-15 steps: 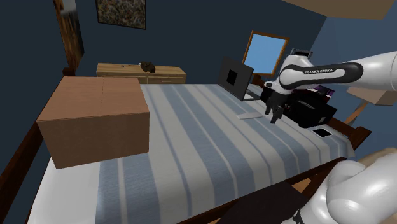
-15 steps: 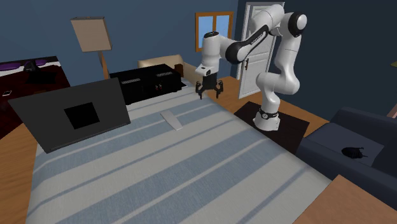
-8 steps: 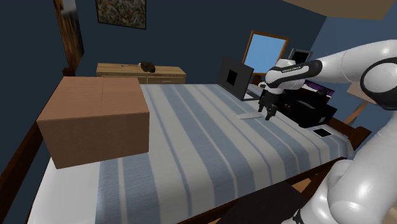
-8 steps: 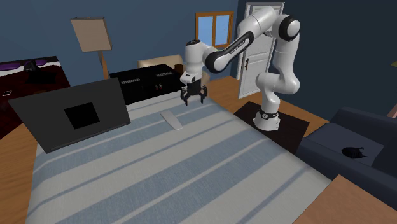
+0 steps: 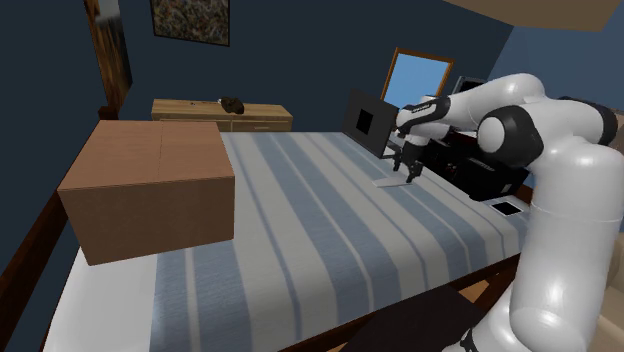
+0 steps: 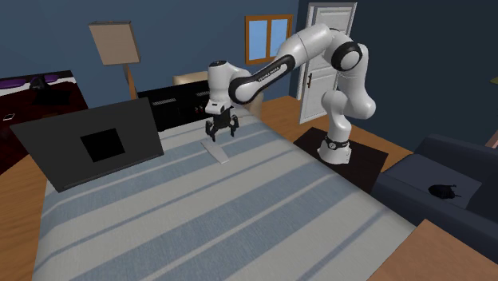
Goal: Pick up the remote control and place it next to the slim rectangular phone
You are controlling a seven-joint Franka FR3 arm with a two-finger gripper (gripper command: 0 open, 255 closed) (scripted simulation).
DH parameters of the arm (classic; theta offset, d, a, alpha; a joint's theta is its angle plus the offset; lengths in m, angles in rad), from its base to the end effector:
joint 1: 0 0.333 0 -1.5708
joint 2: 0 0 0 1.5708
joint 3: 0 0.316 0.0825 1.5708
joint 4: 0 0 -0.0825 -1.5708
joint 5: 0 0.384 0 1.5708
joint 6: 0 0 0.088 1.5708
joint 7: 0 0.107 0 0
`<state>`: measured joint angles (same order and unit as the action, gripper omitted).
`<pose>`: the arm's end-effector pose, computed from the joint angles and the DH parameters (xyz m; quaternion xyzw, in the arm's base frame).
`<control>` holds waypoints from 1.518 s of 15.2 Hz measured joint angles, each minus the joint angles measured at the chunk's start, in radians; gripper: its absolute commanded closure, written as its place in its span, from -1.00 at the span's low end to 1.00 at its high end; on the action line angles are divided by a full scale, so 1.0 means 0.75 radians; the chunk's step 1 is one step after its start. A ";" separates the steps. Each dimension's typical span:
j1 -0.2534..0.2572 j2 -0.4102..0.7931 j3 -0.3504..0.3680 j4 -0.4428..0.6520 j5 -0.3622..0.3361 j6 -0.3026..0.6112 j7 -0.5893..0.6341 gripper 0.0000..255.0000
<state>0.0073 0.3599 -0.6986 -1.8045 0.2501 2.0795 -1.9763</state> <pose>0.5135 -0.3657 0.3863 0.8266 0.5627 -0.0038 0.0054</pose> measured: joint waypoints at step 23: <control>-0.125 0.264 0.111 0.177 0.149 0.058 -0.175 1.00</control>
<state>-0.0867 0.5580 -0.6155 -1.6714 0.3617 2.1229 -2.1074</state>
